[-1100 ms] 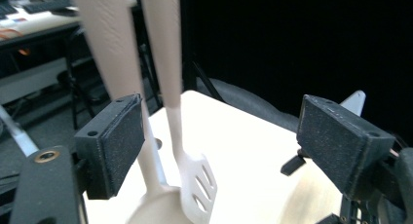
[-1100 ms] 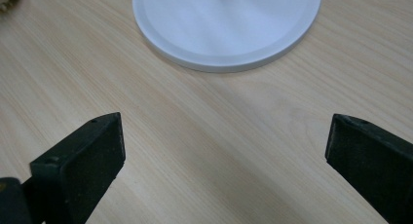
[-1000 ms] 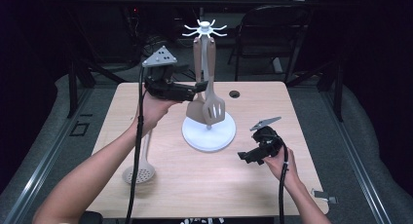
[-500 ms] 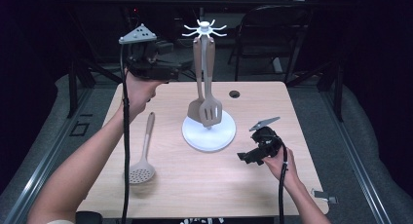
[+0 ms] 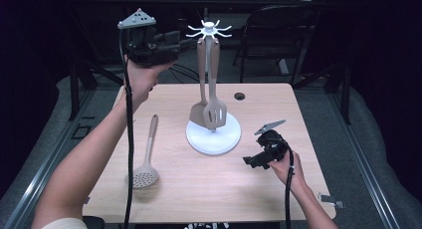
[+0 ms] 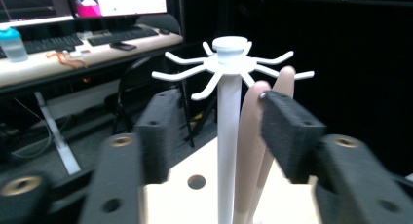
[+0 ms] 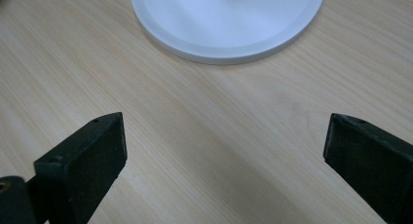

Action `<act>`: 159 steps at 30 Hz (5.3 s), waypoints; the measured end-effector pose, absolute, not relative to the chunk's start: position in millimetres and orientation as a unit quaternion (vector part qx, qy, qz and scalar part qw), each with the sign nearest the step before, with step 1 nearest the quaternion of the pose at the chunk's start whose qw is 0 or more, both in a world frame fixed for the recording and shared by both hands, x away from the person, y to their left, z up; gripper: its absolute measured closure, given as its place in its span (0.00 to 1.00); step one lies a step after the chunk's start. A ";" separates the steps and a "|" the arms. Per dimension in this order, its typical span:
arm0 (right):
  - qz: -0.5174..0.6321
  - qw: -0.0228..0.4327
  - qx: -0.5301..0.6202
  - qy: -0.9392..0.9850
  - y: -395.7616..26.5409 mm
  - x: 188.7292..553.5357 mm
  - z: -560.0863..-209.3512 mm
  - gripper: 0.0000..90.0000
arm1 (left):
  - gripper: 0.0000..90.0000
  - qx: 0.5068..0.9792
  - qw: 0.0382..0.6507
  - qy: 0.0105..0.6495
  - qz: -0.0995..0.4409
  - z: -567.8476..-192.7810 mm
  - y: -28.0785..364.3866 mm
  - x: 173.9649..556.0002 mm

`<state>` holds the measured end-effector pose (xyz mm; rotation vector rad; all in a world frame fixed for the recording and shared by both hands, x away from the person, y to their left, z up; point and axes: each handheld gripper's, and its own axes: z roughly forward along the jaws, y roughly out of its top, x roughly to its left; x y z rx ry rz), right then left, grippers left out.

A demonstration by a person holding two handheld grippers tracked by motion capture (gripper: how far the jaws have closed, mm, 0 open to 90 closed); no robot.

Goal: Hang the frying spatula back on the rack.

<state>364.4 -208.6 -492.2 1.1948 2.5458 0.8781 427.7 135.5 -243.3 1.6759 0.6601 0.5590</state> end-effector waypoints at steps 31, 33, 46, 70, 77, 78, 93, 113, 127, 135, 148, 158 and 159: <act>0.290 0.098 0.394 0.867 -205.3 364.2 -493.7 0.03 | 1.00 0.723 0.577 0.281 0.256 -241.4 126.1 440.5; 0.286 0.095 0.394 0.868 -205.1 364.5 -493.5 0.03 | 1.00 0.720 0.585 0.272 0.258 -240.3 126.5 432.4; 0.279 0.098 0.392 0.871 -203.9 364.2 -493.3 0.03 | 1.00 0.745 0.567 0.236 0.262 -238.8 106.0 419.9; 0.277 0.096 0.389 0.873 -202.0 364.1 -494.3 0.04 | 1.00 0.743 0.553 0.261 0.271 -243.4 110.9 435.1; 0.274 0.096 0.388 0.875 -202.3 364.4 -494.3 0.04 | 1.00 0.742 0.550 0.268 0.274 -242.9 113.6 438.6; 0.274 0.096 0.387 0.875 -202.2 364.4 -494.2 0.04 | 1.00 0.742 0.549 0.269 0.275 -242.9 114.1 439.3; 0.274 0.095 0.388 0.875 -201.5 364.0 -494.6 0.04 | 1.00 0.738 0.544 0.287 0.279 -243.3 117.0 451.4; 0.270 0.098 0.389 0.875 -200.3 363.7 -494.7 0.04 | 1.00 0.726 0.576 0.256 0.274 -241.3 126.4 422.9; 0.269 0.097 0.387 0.877 -201.3 363.8 -494.8 0.04 | 1.00 0.741 0.562 0.248 0.273 -242.7 112.5 427.8; 0.266 0.097 0.386 0.878 -200.7 363.7 -494.4 0.04 | 1.00 0.739 0.558 0.258 0.275 -243.9 115.3 432.4; 0.265 0.093 0.386 0.878 -200.6 364.0 -495.2 0.05 | 1.00 0.738 0.554 0.268 0.277 -245.2 118.2 438.6; 0.269 0.090 0.387 0.878 -200.7 363.7 -495.3 0.05 | 1.00 0.733 0.561 0.272 0.271 -246.5 122.6 439.2; 0.267 0.091 0.387 0.878 -200.8 363.6 -495.1 0.05 | 0.97 0.732 0.562 0.274 0.269 -246.6 124.9 437.7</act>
